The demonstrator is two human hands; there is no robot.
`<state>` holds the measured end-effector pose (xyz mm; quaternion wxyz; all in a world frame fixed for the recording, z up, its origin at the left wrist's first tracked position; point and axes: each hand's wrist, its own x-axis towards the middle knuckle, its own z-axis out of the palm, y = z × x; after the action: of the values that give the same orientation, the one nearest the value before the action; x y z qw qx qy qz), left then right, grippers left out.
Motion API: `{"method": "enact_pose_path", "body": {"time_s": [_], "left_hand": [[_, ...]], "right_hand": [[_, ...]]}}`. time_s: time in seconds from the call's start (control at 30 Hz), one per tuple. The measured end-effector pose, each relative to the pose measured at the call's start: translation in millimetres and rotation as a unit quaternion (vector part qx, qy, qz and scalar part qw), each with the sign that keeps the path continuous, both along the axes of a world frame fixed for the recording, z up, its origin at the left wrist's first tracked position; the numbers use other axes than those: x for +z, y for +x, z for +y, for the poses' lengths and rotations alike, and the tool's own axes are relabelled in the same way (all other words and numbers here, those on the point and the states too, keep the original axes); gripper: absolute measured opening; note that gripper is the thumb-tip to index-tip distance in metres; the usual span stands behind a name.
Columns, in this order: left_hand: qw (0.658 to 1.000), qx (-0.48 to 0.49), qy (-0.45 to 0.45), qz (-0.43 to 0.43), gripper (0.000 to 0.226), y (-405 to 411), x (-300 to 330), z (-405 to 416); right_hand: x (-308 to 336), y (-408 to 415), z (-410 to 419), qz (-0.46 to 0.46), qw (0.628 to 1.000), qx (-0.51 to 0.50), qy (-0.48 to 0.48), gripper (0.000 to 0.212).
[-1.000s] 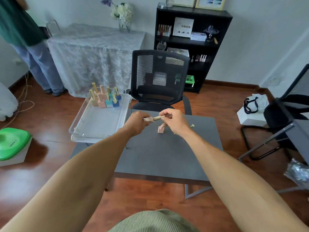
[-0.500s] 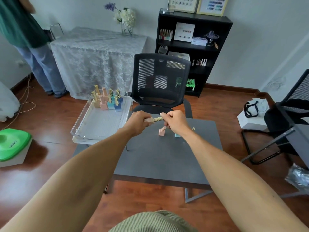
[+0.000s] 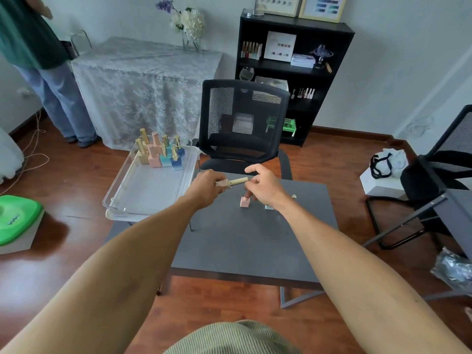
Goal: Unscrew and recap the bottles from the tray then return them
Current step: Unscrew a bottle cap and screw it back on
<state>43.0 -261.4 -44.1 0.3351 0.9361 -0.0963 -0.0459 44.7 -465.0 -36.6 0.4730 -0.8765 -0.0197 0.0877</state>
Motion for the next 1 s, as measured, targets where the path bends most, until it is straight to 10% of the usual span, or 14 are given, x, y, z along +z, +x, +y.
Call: {"method": "enact_pose_path", "body": {"time_s": [0.27,0.67,1.0], "left_hand": [[1.000,0.000,0.005,0.004,0.006,4.7,-5.9,0.6],[1.000,0.002,0.003,0.006,0.007,2.7,-4.7,-0.7],[1.000,0.012,-0.001,0.018,0.009,1.1,-1.3,-3.1]], "right_hand": [[-3.6,0.3,-2.8,-0.007,1.000,-0.003,0.018,0.010],[-9.5,2.1,-1.2,0.022,0.999,-0.034,-0.021,0.053],[-4.6,-5.0,0.1,-0.031,0.999,0.026,-0.036,0.032]]}}
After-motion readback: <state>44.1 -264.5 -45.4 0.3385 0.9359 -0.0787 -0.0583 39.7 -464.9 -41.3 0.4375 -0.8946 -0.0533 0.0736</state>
